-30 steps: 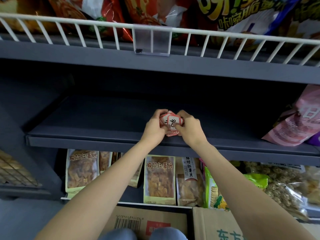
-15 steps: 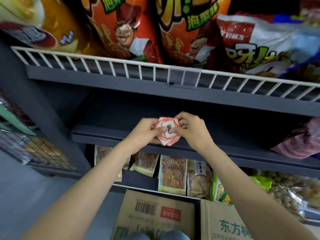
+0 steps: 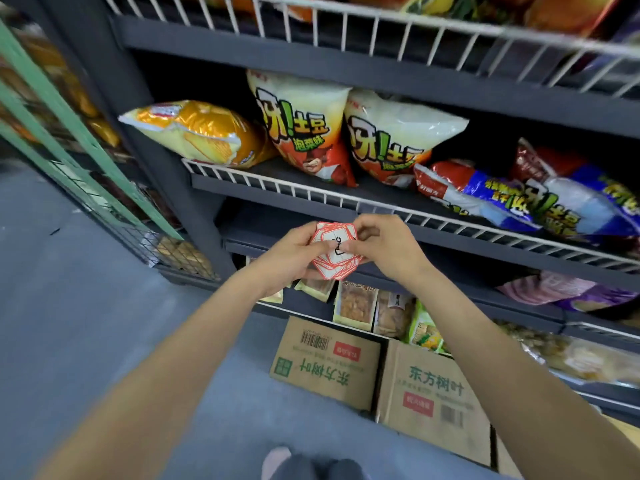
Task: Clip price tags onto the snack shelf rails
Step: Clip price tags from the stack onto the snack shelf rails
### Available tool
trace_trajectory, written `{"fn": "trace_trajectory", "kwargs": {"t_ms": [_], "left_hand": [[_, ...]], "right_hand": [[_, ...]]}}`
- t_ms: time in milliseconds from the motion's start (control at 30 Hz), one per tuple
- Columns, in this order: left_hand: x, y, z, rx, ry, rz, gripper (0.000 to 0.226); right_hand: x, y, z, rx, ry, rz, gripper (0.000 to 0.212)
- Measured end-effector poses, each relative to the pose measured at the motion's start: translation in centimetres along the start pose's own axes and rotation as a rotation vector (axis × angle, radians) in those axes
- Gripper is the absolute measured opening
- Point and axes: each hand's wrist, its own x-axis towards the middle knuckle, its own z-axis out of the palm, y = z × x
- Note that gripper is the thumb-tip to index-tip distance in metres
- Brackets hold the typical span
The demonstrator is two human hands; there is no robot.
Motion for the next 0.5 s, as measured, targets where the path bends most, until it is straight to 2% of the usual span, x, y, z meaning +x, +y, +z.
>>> {"fn": "trace_trajectory", "kwargs": {"t_ms": [167, 333, 500], "left_hand": [[-4.5, 7.5, 2.6, 0.071, 0.085, 0.104, 0.020], [-8.0, 15.1, 5.0, 0.108, 0.056, 0.200, 0.017], [-11.2, 24.3, 5.8, 0.213, 0.043, 0.379, 0.018]], "right_hand": [[-3.4, -7.2, -4.3, -0.026, 0.085, -0.045, 0.007], [-6.6, -13.8, -9.3, 0.011, 0.153, -0.067, 0.005], [-8.7, -22.3, -14.1, -0.011, 0.270, -0.200, 0.002]]}}
